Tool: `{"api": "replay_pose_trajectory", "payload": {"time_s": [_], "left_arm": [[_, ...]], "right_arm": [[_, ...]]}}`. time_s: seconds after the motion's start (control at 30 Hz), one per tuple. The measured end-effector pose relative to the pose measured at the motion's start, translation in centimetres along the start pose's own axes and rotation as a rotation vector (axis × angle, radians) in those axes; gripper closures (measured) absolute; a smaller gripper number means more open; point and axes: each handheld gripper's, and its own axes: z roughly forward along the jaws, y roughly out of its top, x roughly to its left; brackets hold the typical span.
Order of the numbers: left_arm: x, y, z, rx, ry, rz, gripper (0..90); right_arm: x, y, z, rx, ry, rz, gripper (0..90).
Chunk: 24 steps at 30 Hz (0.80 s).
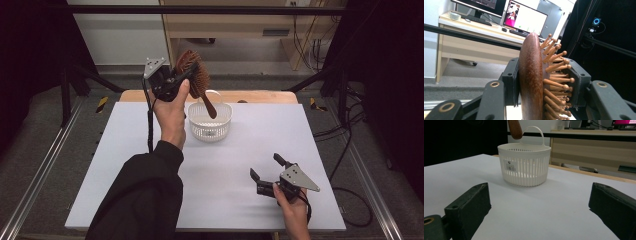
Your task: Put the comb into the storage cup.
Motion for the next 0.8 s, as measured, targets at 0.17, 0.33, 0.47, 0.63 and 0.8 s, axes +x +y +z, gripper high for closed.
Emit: {"api": "replay_pose_trajectory", "payload": {"time_s": [0.17,0.33,0.47,0.63,0.8], "left_arm": [[0.1,-0.1,0.1,-0.002,0.001,-0.012,51.3],[-0.3,-0.3,0.2,0.002,-0.006,-0.002,51.2],[-0.4,-0.6,0.4,0.009,-0.007,0.0,51.2],[-0.2,-1.1,0.9,0.016,-0.007,0.005,51.2],[0.0,-1.9,1.2,0.031,0.009,-0.004,51.2]], "right_arm": [[0.1,0.0,0.0,0.004,0.003,0.004,4.1],[0.2,0.0,0.0,0.007,0.009,0.001,4.1],[0.2,0.1,0.0,0.006,0.011,-0.001,4.2],[0.3,0.1,0.0,0.003,0.019,-0.004,4.2],[0.3,0.1,0.0,0.0,0.019,0.007,4.4]]}}
